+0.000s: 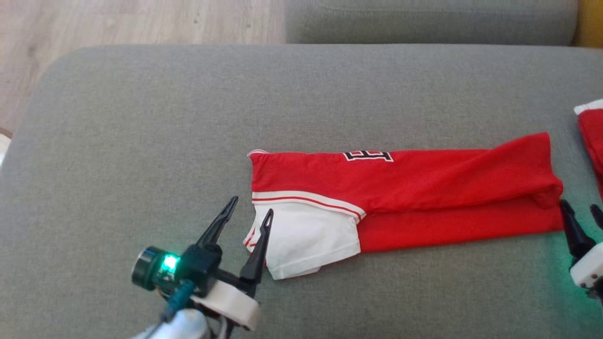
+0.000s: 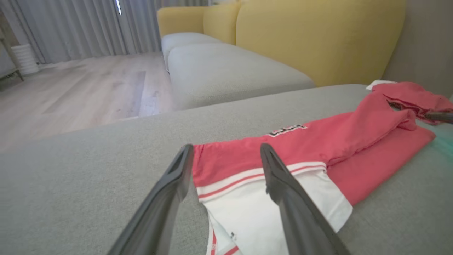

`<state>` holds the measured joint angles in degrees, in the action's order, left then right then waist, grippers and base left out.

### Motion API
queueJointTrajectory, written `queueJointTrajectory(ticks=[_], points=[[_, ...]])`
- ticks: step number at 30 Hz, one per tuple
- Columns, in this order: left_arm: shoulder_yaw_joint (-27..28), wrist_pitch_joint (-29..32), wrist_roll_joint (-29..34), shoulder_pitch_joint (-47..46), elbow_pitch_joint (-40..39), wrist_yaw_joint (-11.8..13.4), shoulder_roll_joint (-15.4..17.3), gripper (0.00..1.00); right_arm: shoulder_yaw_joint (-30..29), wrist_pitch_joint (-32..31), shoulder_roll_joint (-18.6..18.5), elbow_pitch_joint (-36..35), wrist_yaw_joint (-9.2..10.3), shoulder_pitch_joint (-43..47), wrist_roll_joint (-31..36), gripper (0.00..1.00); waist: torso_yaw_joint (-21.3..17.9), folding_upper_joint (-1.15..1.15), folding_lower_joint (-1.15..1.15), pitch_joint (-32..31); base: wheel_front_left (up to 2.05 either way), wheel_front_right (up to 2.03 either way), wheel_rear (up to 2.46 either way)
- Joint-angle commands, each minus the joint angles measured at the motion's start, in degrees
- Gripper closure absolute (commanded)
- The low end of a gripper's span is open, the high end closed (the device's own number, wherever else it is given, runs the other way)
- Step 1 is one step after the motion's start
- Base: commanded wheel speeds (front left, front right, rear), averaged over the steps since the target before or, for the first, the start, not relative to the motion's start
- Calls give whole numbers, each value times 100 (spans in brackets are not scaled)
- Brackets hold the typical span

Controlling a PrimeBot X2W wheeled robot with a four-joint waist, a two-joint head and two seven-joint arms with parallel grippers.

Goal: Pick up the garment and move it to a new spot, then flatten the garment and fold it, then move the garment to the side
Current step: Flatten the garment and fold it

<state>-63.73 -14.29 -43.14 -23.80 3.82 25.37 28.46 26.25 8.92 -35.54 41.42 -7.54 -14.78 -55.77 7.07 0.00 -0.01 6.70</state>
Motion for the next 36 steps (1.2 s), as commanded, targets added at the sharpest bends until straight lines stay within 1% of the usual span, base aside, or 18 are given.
queueJointTrajectory(ticks=[1, 4, 8, 11, 13, 16, 17, 18, 19, 20, 21, 24, 29, 33, 36], points=[[423, -67, 255, -8, -206, 138, -17, 0, -92, 118, -141, -68, 5, -3, 80, 0, 54, 0, 1, -50, 0, 0, 0], [898, -69, 812, 455, -369, 356, -343, 0, -391, 186, 10, 137, 5, -80, 255, 0, 155, 0, 1, -87, 0, 0, 0], [1417, -70, 1500, 961, -550, 420, -713, 0, -707, 107, 206, 486, 5, -327, 446, 0, 341, 0, 1, -67, 0, 0, 0], [1735, -70, 1855, 1250, -653, 339, -972, 0, -810, -54, 301, 857, 5, -495, 645, 0, 490, 0, 1, -31, 0, 0, 0], [1899, -70, 2000, 1401, -633, 196, -1111, 0, -821, -185, 346, 1174, 5, -555, 804, 0, 591, 0, 1, -12, 0, 0, 0], [2123, -70, 2249, 1552, -565, 9, -1251, 0, -826, -395, 494, 1489, 5, -590, 895, 0, 670, 0, 1, 6, 0, 0, 0], [2123, -70, 2249, 1552, -565, 9, -1251, 0, -826, -395, 494, 1489, 5, -590, 895, 0, 670, 0, 1, 6, 0, 0, 0], [2202, -70, 2318, 1596, -547, -42, -1295, 0, -812, -496, 540, 1540, 5, -577, 893, 7, 681, 0, 1, 5, 0, 0, 0], [2277, -70, 2377, 1640, -532, -93, -1337, 0, -788, -600, 588, 1536, 5, -553, 872, 30, 683, 0, 1, 2, 0, 0, 0], [2354, -70, 2430, 1684, -517, -140, -1375, 0, -759, -693, 628, 1474, 5, -521, 829, 87, 677, 0, 1, 0, 0, 0, 0], [2436, -70, 2479, 1728, -507, -182, -1411, 0, -730, -758, 652, 1359, 5, -485, 773, 100, 656, 0, 1, -2, 0, 0, 0], [2657, -71, 2571, 1858, -479, -339, -1525, 0, -702, -668, 487, 1091, 5, -421, 757, 100, 539, 0, 1, -4, 0, 0, 0], [2951, -71, 2760, 1976, -434, -600, -1667, 0, -815, -511, 85, 977, 5, -369, 860, 100, 245, 0, 1, -52, 0, 0, 0], [3125, -71, 2896, 2015, -396, -812, -1770, 0, -954, -567, -283, 800, 5, -300, 817, 100, 9, 0, 1, -37, 0, 0, 0], [3238, -71, 2987, 2037, -356, -933, -1870, 0, -1058, -640, -426, 407, 5, -304, 659, 100, -111, 0, 1, -35, 0, 0, 0]])
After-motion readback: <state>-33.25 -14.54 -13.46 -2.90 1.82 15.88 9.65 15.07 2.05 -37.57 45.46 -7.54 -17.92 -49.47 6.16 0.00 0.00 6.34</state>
